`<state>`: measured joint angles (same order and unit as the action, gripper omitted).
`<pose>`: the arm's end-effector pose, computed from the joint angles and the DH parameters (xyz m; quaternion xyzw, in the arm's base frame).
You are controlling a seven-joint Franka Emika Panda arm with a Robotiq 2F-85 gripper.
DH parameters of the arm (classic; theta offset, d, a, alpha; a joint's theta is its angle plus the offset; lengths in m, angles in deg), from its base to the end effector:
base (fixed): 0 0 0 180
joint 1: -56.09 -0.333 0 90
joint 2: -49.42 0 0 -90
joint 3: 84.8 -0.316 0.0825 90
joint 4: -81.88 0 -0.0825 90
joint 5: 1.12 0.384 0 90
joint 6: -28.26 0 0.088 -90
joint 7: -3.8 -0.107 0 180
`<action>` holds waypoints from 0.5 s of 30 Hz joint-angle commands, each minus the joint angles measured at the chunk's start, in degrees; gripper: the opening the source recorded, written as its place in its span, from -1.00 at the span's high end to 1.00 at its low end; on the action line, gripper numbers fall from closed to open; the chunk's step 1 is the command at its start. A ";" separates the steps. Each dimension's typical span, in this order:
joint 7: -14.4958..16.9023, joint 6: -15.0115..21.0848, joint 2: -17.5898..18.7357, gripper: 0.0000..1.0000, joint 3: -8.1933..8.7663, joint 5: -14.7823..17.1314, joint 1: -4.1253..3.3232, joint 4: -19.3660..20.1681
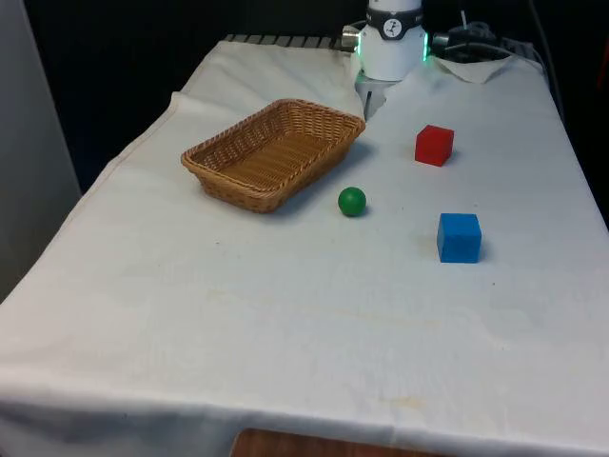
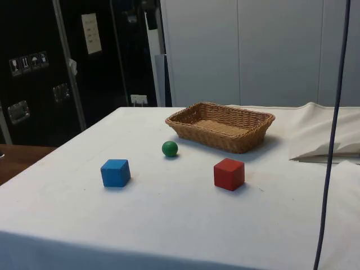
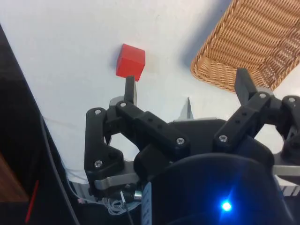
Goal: Place all non-red objects into the basket.
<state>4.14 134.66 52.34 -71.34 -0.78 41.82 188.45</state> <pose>0.5698 0.0105 0.4832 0.9996 0.0091 -0.0262 0.0032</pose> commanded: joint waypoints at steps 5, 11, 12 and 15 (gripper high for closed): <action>-1.49 1.15 0.17 -1.00 -1.09 -0.52 -0.34 -0.23; -2.18 1.95 0.46 -1.00 -1.95 -0.46 -0.34 -0.34; -2.29 2.06 0.52 -1.00 -2.12 -0.46 -0.34 -0.34; -2.92 2.52 0.74 -1.00 -2.75 -0.52 -0.46 -0.52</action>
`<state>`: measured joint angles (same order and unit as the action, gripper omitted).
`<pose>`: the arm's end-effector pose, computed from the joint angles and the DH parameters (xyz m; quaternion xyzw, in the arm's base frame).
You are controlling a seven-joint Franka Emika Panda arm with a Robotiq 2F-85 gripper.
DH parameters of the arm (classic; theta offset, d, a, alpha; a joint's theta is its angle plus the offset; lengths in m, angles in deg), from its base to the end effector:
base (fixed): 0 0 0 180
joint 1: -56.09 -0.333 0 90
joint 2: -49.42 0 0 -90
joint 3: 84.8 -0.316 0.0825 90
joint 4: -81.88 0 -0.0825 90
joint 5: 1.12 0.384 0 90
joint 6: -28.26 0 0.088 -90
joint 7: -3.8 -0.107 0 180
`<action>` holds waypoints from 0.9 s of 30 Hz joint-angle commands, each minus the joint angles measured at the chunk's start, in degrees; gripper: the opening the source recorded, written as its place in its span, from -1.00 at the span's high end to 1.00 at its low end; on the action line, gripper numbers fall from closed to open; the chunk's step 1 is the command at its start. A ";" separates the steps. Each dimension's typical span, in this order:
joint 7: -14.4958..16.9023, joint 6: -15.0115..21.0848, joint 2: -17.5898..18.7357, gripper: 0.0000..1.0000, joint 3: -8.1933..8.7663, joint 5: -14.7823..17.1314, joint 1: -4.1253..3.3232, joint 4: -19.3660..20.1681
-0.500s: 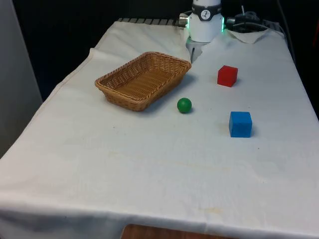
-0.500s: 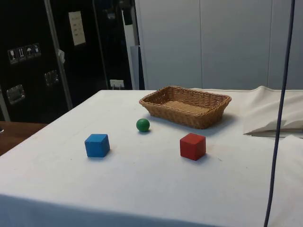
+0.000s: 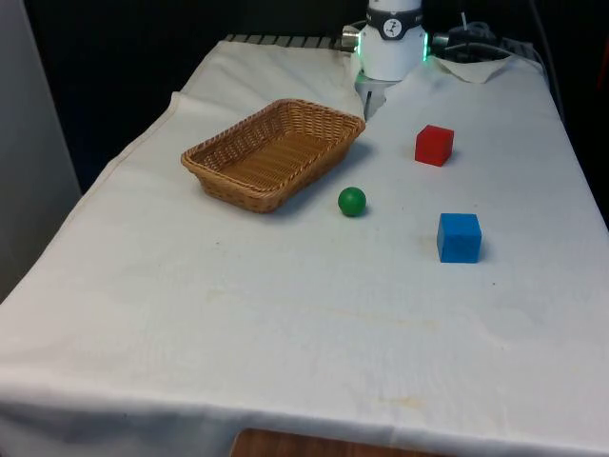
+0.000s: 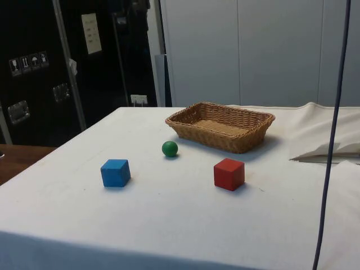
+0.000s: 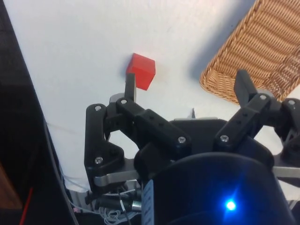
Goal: Place all non-red objects into the basket.
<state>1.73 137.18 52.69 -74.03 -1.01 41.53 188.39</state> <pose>0.5745 0.0400 0.4837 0.9999 0.0148 -0.0068 0.0048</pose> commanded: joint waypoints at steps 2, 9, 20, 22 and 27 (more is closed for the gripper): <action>-0.74 0.34 0.57 -1.00 -0.40 -0.17 -0.17 -0.52; -1.49 0.80 1.55 -1.00 -1.43 0.00 -0.17 -1.38; -2.75 1.78 3.21 -1.00 -3.09 0.06 -0.23 -2.75; -2.86 2.12 3.38 -1.00 -3.38 0.11 -0.17 -2.75; -3.27 2.92 3.78 -1.00 -3.84 0.17 -0.29 -2.81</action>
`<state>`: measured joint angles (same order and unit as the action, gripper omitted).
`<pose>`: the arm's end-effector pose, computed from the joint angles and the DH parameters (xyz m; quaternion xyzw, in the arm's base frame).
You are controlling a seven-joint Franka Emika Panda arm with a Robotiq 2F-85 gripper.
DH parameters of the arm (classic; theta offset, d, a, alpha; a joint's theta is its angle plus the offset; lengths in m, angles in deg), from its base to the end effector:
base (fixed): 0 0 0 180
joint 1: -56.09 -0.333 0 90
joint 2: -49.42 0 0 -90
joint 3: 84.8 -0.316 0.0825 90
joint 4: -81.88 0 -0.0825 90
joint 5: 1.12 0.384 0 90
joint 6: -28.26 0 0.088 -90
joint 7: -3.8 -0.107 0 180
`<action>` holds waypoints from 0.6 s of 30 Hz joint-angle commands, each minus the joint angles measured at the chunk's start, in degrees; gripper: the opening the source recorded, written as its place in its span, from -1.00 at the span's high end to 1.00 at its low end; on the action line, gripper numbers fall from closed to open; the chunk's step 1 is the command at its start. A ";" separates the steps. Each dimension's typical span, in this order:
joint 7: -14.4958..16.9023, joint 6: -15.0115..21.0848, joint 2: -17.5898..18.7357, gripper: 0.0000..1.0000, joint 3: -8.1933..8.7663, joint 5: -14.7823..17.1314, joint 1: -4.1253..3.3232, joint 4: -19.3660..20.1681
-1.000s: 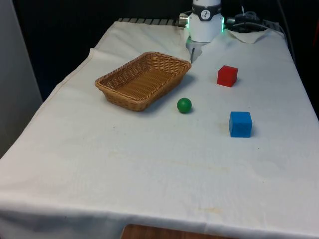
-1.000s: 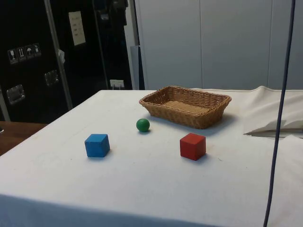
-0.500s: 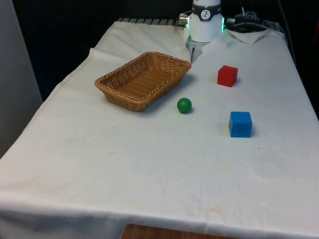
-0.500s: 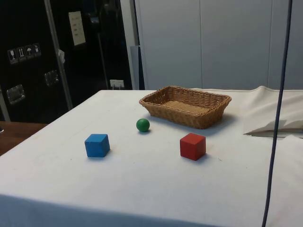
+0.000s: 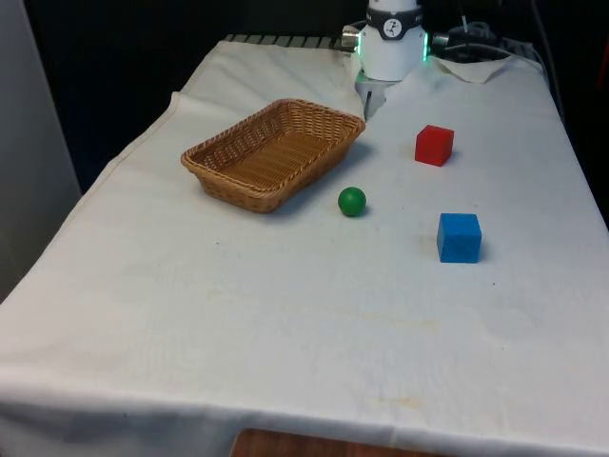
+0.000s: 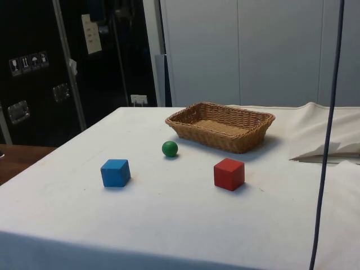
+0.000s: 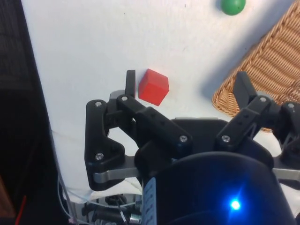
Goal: Place all non-red objects into the basket.
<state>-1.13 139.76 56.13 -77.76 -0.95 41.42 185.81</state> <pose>0.5911 0.0819 0.4739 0.9997 0.0235 0.0085 0.0049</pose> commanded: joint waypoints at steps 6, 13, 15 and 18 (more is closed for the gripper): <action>-0.57 1.26 0.97 -1.00 -0.97 0.00 -0.06 -0.46; -1.38 2.64 4.01 -1.00 -2.23 -0.06 -0.23 -2.81; -1.38 2.81 4.35 -1.00 -2.29 -0.06 -0.23 -3.04; -1.26 3.50 5.84 -1.00 -2.46 0.11 -0.17 -3.90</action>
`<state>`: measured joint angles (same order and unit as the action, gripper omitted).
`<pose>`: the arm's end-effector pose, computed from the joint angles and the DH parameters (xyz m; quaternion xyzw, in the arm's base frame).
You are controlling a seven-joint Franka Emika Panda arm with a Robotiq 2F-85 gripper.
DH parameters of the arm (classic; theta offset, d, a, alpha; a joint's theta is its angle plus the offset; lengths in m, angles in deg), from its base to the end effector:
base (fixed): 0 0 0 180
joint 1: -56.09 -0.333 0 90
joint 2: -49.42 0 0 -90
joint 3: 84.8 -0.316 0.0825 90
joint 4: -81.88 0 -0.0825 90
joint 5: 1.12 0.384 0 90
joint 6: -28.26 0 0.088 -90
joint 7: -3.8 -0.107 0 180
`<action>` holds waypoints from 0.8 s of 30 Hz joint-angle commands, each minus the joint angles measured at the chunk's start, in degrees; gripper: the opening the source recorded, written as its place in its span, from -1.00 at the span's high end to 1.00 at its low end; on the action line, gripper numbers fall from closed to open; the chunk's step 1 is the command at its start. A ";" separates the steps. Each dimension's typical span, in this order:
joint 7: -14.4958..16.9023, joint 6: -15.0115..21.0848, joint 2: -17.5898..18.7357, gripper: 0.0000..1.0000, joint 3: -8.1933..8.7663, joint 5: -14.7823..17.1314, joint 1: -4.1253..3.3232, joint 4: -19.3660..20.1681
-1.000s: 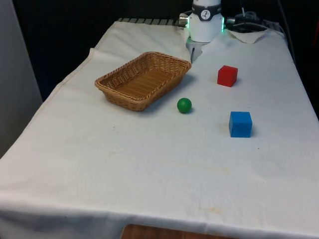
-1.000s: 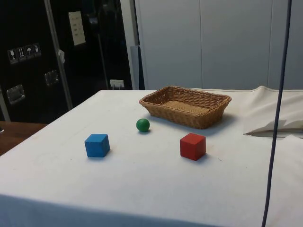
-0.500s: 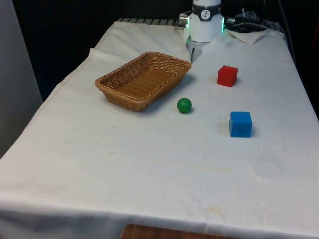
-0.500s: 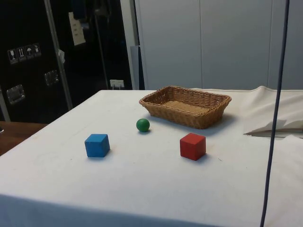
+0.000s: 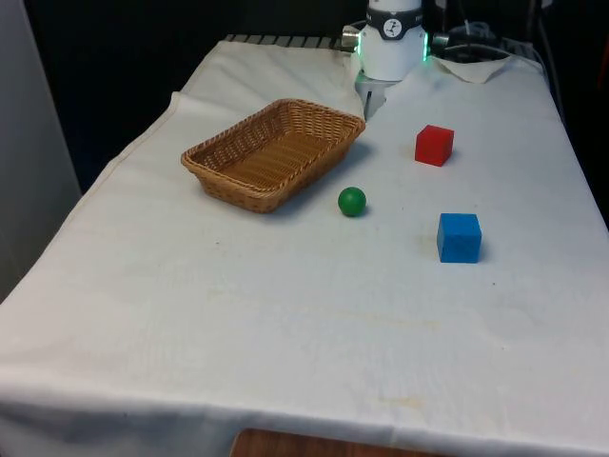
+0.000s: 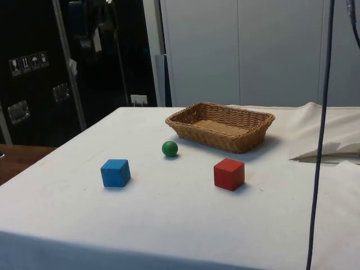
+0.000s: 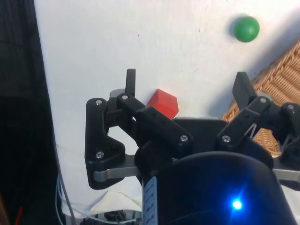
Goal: Place all non-red objects into the basket.
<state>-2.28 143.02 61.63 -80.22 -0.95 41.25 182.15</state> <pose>0.6153 0.1147 0.4508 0.9991 0.0369 0.0210 0.0041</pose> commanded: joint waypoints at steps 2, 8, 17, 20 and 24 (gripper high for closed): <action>0.11 0.80 0.74 -1.00 -0.06 0.40 0.11 -0.17; 0.74 2.81 2.01 -1.00 -0.11 1.55 0.34 0.34; 1.43 6.25 3.27 -1.00 -0.17 2.98 0.46 2.23; 1.66 7.28 3.55 -1.00 -0.17 3.32 0.46 2.75; 1.89 8.37 4.07 -1.00 -0.17 3.61 0.46 3.21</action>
<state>-0.79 150.47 65.52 -80.22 1.97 41.53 185.18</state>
